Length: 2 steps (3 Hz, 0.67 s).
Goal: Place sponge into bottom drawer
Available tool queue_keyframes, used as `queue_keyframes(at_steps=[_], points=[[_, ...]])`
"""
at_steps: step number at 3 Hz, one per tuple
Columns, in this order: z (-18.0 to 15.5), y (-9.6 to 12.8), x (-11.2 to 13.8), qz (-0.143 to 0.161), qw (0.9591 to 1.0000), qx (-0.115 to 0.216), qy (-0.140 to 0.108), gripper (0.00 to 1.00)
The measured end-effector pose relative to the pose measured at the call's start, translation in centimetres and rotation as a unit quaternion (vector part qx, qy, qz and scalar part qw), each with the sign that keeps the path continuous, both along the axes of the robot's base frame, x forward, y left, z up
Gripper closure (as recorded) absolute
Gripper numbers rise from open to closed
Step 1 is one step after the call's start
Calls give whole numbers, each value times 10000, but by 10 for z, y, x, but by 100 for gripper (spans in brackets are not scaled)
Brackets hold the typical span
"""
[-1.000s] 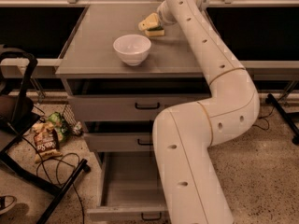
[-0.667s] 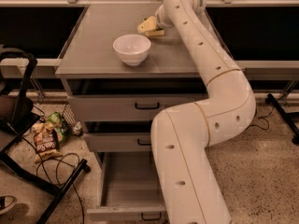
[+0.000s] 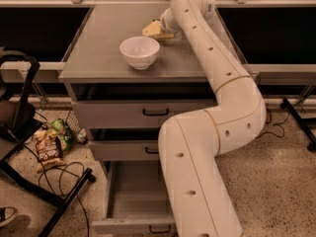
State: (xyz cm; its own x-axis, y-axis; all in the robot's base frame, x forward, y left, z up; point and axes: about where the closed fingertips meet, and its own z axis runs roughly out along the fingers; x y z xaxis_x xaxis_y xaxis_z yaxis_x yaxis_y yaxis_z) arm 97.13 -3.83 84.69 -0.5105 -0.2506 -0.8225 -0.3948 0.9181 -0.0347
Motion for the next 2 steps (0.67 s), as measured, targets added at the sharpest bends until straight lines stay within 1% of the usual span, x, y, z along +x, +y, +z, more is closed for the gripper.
queue_keyframes(at_steps=[1,2], points=[[0,0,0,0,10000,0,0,36],[0,0,0,0,10000,0,0,67]])
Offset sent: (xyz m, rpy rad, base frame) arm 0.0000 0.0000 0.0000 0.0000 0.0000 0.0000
